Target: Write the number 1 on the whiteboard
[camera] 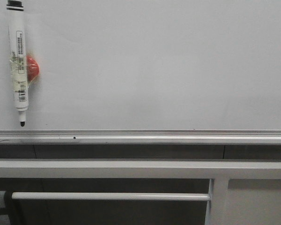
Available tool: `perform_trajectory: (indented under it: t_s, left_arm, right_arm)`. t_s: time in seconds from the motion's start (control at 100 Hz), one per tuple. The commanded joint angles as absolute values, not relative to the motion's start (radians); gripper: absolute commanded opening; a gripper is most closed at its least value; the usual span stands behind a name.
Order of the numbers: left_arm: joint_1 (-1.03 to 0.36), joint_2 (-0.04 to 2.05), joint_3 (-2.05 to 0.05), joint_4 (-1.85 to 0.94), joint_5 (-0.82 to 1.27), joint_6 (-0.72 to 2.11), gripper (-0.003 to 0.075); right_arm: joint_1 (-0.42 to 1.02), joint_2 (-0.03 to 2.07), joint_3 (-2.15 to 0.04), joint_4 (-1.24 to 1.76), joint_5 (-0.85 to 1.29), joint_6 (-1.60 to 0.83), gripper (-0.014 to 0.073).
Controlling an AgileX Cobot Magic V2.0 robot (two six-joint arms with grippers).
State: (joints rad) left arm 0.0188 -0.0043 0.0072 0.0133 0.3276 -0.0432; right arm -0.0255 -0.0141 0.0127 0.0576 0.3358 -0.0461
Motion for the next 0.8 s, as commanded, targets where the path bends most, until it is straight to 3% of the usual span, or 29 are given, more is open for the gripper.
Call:
perform_trajectory:
  t_s: [0.0,0.35,0.79]
  left_arm:
    - [0.013,-0.027,0.012,0.012,0.25,-0.045,-0.002]
    - [0.013,-0.027,0.012,0.012,0.212,-0.045,-0.002]
    - [0.013,-0.027,0.012,0.012,-0.245,-0.045,-0.002]
  right_arm:
    - [-0.029,-0.023,0.041,0.062,0.319,-0.047,-0.0064]
    - [-0.029,-0.023,0.041,0.062,0.319,-0.047,-0.0064]
    - [-0.029,-0.023,0.041,0.119,0.251,-0.047,-0.0064]
